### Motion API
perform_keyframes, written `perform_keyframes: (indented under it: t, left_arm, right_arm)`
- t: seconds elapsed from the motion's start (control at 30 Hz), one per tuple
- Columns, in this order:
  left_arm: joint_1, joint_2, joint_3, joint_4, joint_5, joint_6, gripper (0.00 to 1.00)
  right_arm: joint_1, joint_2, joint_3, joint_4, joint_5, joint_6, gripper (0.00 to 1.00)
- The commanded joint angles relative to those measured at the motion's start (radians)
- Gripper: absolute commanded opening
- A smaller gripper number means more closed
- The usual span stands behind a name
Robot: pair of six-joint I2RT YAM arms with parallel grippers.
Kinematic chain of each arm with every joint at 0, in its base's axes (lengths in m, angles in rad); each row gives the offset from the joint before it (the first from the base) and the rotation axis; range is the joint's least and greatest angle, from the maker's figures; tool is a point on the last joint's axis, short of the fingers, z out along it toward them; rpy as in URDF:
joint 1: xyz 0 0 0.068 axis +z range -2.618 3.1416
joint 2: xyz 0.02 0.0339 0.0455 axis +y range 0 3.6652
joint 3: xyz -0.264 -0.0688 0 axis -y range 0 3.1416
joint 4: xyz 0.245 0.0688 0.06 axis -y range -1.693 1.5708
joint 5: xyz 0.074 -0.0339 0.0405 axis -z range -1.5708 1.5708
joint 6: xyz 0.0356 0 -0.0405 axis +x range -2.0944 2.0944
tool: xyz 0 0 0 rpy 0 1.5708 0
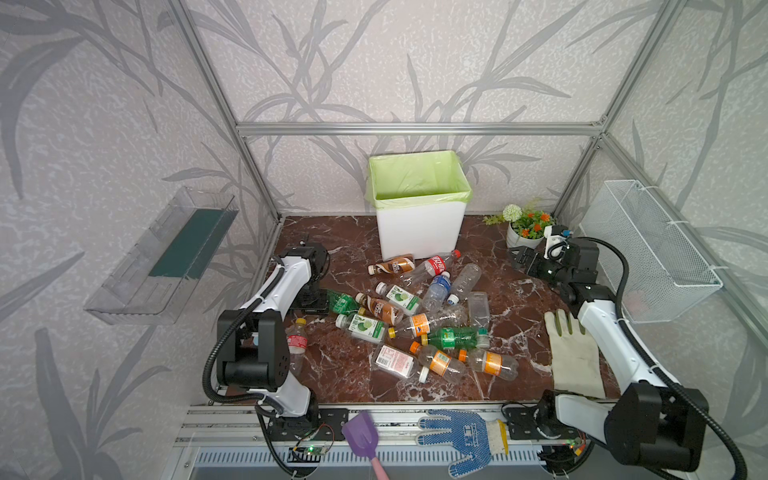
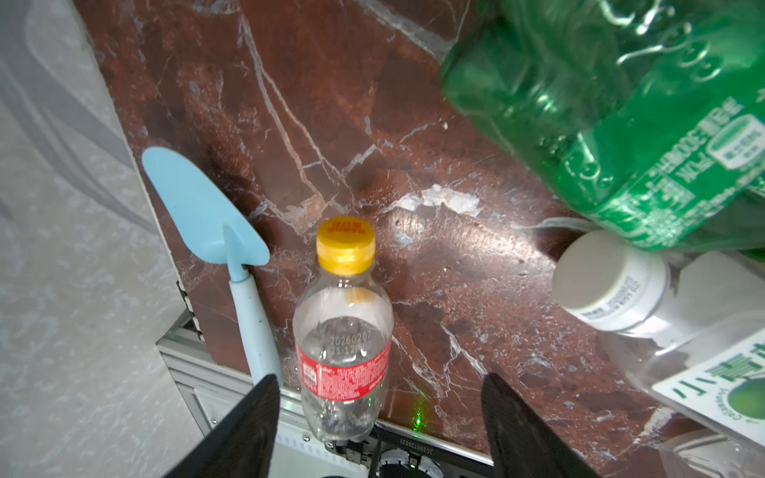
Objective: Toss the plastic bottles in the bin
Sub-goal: 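Lower the left gripper onto the yellow-capped Coke bottle and grasp it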
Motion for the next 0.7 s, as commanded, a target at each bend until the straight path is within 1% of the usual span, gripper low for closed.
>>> perform_keyframes:
  t: [0.0,0.07,0.13,0.17,0.23,0.27,0.3,0.37,0.4,0.53,0.6,0.67]
  left_arm:
    - [0.000,-0.056,0.008,-0.055,-0.015,-0.084,0.81]
    - [-0.001,-0.045,-0.013,-0.058,-0.008,-0.145,0.81]
    - [-0.016,-0.034,-0.033,-0.049,0.047,-0.221,0.82]
    - [-0.026,-0.039,-0.046,-0.034,0.048,-0.257,0.82]
    - [-0.036,-0.070,-0.094,0.012,0.036,-0.330,0.82]
    - [-0.037,-0.093,-0.116,0.025,0.009,-0.365,0.83]
    - [-0.037,-0.121,-0.149,0.043,-0.008,-0.403,0.83]
    - [-0.037,-0.174,-0.219,0.081,0.001,-0.450,0.83]
    - [-0.039,-0.197,-0.246,0.085,-0.017,-0.474,0.83]
    - [-0.039,-0.263,-0.296,0.079,-0.148,-0.527,0.84]
    - [-0.039,-0.293,-0.311,0.098,-0.167,-0.533,0.86]
    - [-0.039,-0.303,-0.349,0.150,-0.150,-0.509,0.86]
  right_arm:
    - [-0.006,0.012,-0.035,0.051,-0.020,0.011,0.99]
    - [-0.008,0.019,-0.048,0.068,-0.029,0.013,0.99]
    - [-0.014,0.030,-0.060,0.096,-0.044,0.024,0.99]
    - [-0.018,0.036,-0.063,0.107,-0.052,0.029,0.99]
    - [-0.027,0.055,-0.067,0.129,-0.081,0.045,0.99]
    - [-0.029,0.061,-0.067,0.134,-0.089,0.048,0.99]
    - [-0.028,0.067,-0.067,0.139,-0.092,0.050,0.99]
    - [-0.028,0.071,-0.071,0.152,-0.091,0.049,0.99]
    - [-0.026,0.069,-0.073,0.153,-0.083,0.049,0.99]
    - [-0.013,0.077,-0.076,0.150,-0.077,0.040,0.99]
    - [-0.011,0.077,-0.080,0.149,-0.077,0.040,0.99]
    - [-0.012,0.078,-0.082,0.146,-0.076,0.041,0.99]
